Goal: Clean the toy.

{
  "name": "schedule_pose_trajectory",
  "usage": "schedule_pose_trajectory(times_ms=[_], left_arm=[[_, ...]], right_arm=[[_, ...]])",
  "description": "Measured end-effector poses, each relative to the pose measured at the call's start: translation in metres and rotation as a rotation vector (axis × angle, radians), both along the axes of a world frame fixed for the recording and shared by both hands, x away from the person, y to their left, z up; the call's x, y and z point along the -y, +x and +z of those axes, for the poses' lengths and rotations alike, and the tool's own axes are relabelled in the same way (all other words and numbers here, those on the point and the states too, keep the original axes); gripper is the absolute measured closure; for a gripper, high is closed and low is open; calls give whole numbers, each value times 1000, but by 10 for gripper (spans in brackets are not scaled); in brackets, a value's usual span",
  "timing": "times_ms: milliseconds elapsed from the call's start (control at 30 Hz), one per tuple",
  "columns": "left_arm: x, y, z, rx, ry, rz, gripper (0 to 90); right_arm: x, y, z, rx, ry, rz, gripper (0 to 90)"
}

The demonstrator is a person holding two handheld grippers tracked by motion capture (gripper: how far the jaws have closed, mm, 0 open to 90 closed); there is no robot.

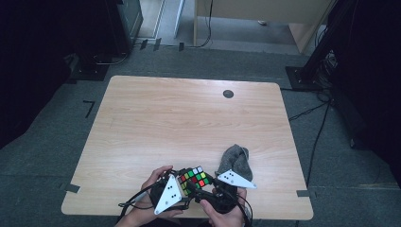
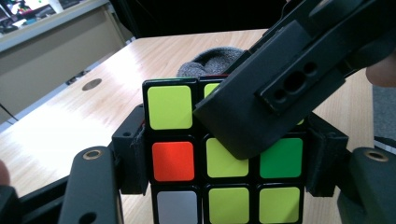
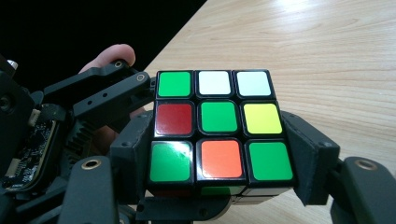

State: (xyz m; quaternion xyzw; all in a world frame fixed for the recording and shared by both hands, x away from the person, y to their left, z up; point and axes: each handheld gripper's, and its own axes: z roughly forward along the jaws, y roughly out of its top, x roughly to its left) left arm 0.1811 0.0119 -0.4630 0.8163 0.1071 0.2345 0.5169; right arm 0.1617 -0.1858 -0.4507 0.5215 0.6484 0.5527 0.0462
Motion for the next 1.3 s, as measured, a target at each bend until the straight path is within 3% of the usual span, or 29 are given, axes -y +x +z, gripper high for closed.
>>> schedule_pose_trajectory(times_ms=[100,200,267,333,400,567,667,933,1067,1300], left_arm=[[-3,2,1,-17,-3,3,339],[-11,10,3,-40,-21,37,340],[-20,18,7,-78,-65,75,340],[-33,29,12,-150,-146,109,340],[-43,37,15,-214,-222,133,340],[-59,48,18,-338,-371,143,340],[-60,50,18,-381,-414,140,340],[-41,40,16,-437,-420,109,339],[-34,37,15,-447,-410,94,339],[-26,33,11,-457,-394,71,338]], right_arm=[[1,1,2,24,22,20,264],[11,1,12,101,69,19,177],[23,0,19,150,104,-21,165],[32,0,20,182,119,-68,168],[34,1,15,194,107,-87,176],[18,5,-8,143,40,-57,196],[1,4,-15,145,-17,-16,196],[-31,-7,-15,244,-135,1,184],[-32,-10,-14,276,-138,-29,189],[-31,-10,-15,277,-120,-43,255]])
